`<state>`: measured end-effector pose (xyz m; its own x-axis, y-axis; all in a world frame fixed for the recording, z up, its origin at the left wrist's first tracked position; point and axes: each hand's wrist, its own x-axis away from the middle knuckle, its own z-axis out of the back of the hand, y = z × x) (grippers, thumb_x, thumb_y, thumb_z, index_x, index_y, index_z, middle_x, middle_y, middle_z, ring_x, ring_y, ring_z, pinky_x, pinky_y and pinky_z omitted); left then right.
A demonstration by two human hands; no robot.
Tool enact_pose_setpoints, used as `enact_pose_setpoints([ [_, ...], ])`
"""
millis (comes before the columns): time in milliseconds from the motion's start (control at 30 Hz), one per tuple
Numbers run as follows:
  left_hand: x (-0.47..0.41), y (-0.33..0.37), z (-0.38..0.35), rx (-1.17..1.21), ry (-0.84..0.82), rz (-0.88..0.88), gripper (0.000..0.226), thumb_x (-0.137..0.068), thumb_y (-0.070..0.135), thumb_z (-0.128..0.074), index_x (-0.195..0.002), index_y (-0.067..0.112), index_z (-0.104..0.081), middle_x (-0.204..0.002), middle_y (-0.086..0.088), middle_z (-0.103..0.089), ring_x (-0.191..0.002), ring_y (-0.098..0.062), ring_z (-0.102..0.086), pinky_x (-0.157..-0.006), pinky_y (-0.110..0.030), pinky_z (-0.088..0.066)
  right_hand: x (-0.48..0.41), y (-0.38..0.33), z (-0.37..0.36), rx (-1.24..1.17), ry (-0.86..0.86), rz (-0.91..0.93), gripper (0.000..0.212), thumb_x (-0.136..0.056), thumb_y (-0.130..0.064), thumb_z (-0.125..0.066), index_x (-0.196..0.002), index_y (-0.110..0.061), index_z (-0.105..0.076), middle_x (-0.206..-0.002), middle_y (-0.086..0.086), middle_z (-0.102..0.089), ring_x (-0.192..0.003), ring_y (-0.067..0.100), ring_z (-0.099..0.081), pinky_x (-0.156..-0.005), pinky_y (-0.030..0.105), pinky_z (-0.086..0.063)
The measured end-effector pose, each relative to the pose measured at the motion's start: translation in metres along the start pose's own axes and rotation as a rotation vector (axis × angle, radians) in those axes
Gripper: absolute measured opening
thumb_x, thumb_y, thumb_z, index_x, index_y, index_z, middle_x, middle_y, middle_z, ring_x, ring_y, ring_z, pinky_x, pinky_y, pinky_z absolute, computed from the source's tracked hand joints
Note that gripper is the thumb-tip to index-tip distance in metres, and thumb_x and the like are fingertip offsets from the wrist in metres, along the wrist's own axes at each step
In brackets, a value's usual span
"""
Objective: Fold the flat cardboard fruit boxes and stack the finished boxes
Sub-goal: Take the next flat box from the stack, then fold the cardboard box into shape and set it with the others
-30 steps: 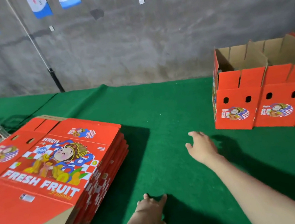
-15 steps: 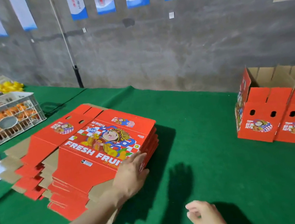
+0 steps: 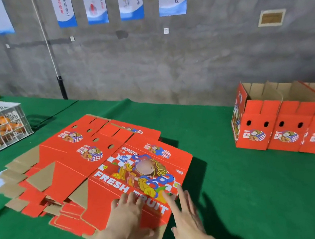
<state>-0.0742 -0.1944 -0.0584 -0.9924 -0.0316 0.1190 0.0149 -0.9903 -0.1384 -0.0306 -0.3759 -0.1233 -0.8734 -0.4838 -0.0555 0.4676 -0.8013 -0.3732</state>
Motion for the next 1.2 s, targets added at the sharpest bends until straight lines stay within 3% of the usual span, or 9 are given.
enact_pose_setpoints([
  [167, 0.013, 0.022, 0.025, 0.142, 0.152, -0.157, 0.046, -0.087, 0.055, -0.042, -0.106, 0.019, -0.063, -0.103, -0.004, -0.067, -0.098, -0.025, -0.061, -0.080, -0.029, -0.042, 0.004, 0.002, 0.001, 0.173, 0.019, 0.046, 0.088, -0.094, -0.017, -0.049, -0.147, -0.045, 0.015, -0.156, 0.000, 0.027, -0.142, 0.027, 0.027, -0.115, 0.045, 0.012],
  [333, 0.017, 0.025, 0.047, 0.367, 0.287, -0.239, 0.033, -0.093, 0.044, -0.044, -0.102, 0.019, -0.063, -0.101, -0.002, -0.068, -0.096, -0.022, -0.061, -0.078, -0.030, -0.046, 0.024, 0.029, 0.047, 0.226, 0.269, 0.212, 0.084, -0.051, -0.012, -0.084, -0.130, -0.025, -0.060, -0.138, 0.001, -0.055, -0.129, 0.020, -0.051, -0.115, 0.027, -0.004],
  [467, 0.010, 0.009, 0.060, 0.453, 0.350, -0.291, 0.027, -0.097, 0.032, -0.043, -0.105, 0.019, -0.066, -0.102, -0.001, -0.069, -0.094, -0.021, -0.063, -0.082, -0.031, -0.047, 0.054, 0.095, 0.090, 0.238, 0.177, 0.031, 0.074, -0.085, 0.008, -0.056, -0.144, -0.033, -0.038, -0.149, -0.020, -0.021, -0.143, 0.004, -0.020, -0.117, 0.019, -0.002],
  [600, 0.006, 0.004, 0.060, 0.658, 0.412, -0.305, 0.024, -0.097, 0.011, -0.047, -0.107, 0.015, -0.069, -0.104, 0.004, -0.069, -0.098, -0.019, -0.065, -0.083, -0.017, -0.044, 0.099, 0.130, 0.126, 0.075, 0.175, -0.014, 0.021, -0.094, -0.030, -0.058, -0.112, -0.029, -0.070, -0.122, -0.004, -0.065, -0.114, 0.011, -0.058, -0.103, 0.026, -0.041],
  [700, 0.002, 0.013, 0.063, 0.654, 0.598, -0.315, 0.027, -0.088, -0.008, -0.053, -0.108, 0.001, -0.068, -0.114, -0.013, -0.066, -0.109, -0.030, -0.061, -0.096, -0.026, -0.039, 0.127, 0.137, 0.141, -0.179, 0.146, -0.219, 0.016, -0.089, -0.008, -0.065, -0.098, -0.013, -0.076, -0.091, 0.001, -0.075, -0.067, 0.002, -0.065, -0.060, 0.014, -0.047],
  [833, -0.004, 0.025, 0.074, 0.810, 0.789, -0.214, 0.038, -0.084, -0.016, -0.053, -0.120, -0.006, -0.059, -0.129, -0.022, -0.056, -0.122, -0.036, -0.050, -0.105, -0.038, -0.032, 0.155, 0.148, 0.153, -0.614, 0.094, -0.392, 0.026, -0.078, 0.005, -0.066, -0.099, -0.008, -0.073, -0.096, 0.006, -0.072, -0.079, 0.009, -0.068, -0.077, 0.023, -0.054],
  [933, -0.013, 0.034, 0.081, 0.874, 0.741, -0.118, 0.045, -0.087, -0.007, -0.057, -0.131, -0.005, -0.049, -0.141, -0.022, -0.045, -0.133, -0.036, -0.040, -0.112, -0.042, -0.028, 0.167, 0.160, 0.156, -0.732, 0.274, -0.381, 0.042, -0.083, 0.021, -0.049, -0.079, -0.010, -0.078, -0.086, 0.009, -0.075, -0.077, 0.013, -0.071, -0.070, 0.018, -0.053],
  [1100, -0.020, 0.046, 0.098, 0.971, 0.929, -0.106, 0.038, -0.094, 0.006, -0.054, -0.129, -0.008, -0.049, -0.135, -0.025, -0.048, -0.129, -0.038, -0.041, -0.110, -0.039, -0.027, 0.170, 0.173, 0.181, -0.935, 0.544, -0.380, 0.016, -0.079, 0.001, -0.068, -0.091, -0.007, -0.074, -0.088, 0.004, -0.075, -0.078, 0.010, -0.070, -0.074, 0.018, -0.052],
  [1200, -0.026, 0.046, 0.106, 1.024, 0.911, -0.102, 0.041, -0.096, 0.013, -0.051, -0.133, -0.004, -0.045, -0.136, -0.023, -0.047, -0.128, -0.034, -0.041, -0.108, -0.031, -0.026, 0.168, 0.185, 0.201, -1.176, 0.736, -0.391, 0.028, -0.075, -0.015, -0.067, -0.100, -0.003, -0.070, -0.093, 0.009, -0.075, -0.085, 0.021, -0.071, -0.071, 0.027, -0.057],
])
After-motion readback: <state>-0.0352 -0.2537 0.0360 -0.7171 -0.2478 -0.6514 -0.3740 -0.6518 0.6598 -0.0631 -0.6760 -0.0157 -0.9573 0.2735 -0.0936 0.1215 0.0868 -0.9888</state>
